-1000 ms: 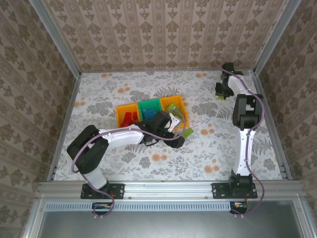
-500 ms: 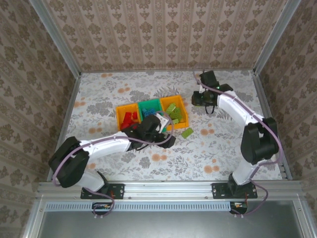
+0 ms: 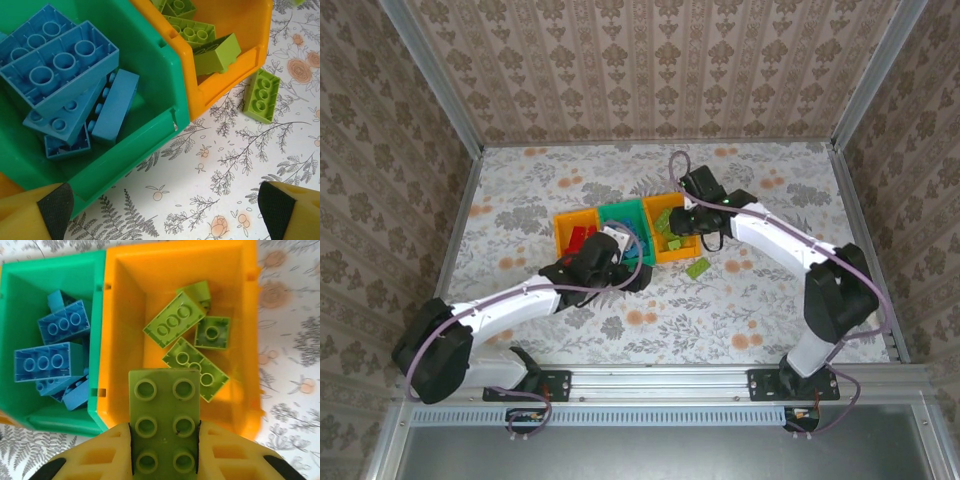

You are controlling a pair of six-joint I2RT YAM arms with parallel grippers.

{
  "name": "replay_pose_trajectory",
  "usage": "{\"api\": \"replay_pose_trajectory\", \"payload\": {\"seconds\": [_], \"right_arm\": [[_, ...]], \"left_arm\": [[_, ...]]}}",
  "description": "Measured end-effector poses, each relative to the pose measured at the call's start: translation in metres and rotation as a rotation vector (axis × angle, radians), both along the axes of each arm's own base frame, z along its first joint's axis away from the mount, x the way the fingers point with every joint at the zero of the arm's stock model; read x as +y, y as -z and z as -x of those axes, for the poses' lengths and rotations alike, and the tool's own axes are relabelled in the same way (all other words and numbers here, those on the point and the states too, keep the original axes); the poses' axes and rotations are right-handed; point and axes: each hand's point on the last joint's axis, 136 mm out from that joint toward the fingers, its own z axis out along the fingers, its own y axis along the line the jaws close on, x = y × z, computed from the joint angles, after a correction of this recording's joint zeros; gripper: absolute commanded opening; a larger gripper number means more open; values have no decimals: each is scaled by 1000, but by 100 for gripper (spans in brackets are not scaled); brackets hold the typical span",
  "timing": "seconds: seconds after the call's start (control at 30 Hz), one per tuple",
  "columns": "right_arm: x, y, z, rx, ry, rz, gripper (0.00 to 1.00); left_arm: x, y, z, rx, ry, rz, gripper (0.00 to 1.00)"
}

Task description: Sort the legos into containers by color

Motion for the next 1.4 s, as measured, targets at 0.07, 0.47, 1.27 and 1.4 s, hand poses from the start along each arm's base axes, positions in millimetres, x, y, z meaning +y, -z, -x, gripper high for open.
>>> {"api": "replay_pose_trajectory", "payload": {"seconds": [0.07,0.47,1.27,1.4], "right_arm": [[3,14,-2,17,4,14,27],[15,35,-28,2,55,31,71],[-55,67,95,110,306,70,84],[-44,71,105,128,336,38,84]], "left_arm": [[2,0,1,1,-6,3,100],[5,3,2,12,-18,4,100],[1,2,5,25,0,28,100],[-2,0,5,23,9,41,100]]}}
